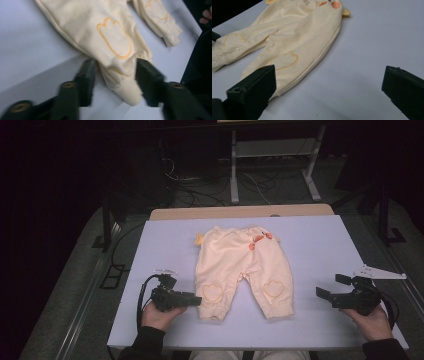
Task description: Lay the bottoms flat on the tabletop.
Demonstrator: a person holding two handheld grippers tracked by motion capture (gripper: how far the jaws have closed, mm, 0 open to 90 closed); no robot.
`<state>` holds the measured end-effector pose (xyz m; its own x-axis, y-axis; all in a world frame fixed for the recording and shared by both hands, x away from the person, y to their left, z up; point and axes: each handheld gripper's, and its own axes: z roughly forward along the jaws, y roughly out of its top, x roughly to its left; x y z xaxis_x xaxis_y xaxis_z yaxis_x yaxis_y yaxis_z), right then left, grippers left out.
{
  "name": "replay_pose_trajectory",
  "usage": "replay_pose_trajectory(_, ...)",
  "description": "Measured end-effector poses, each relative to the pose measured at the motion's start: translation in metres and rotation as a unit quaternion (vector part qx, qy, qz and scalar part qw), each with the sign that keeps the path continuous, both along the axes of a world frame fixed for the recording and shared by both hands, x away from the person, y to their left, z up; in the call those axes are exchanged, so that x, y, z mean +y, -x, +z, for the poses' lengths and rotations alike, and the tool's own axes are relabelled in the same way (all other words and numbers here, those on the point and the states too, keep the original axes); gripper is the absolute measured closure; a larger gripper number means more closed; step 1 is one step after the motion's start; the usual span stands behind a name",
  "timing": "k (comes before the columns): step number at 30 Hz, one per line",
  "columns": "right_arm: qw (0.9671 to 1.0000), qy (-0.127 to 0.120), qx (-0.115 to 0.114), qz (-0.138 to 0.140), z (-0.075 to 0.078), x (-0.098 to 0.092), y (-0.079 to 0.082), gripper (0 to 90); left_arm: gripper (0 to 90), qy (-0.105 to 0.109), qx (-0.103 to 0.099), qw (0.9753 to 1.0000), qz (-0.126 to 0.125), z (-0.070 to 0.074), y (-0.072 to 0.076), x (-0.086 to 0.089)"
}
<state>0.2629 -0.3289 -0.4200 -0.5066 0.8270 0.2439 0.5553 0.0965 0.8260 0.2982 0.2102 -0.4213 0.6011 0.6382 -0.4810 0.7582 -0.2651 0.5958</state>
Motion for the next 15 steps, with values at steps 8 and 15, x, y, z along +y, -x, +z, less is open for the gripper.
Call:
replay_pose_trajectory(8,0.9997,0.008,-0.022,0.006,-0.002,0.002,0.001,0.0,12.5,0.01,-0.112,0.9937,0.004,0.006,0.011,0.02)
replay_pose_trajectory(15,0.9993,0.009,-0.033,0.012,-0.004,0.003,0.001,0.0,0.0,0.008,-0.151,0.9884,0.012,0.006,0.014,0.033)
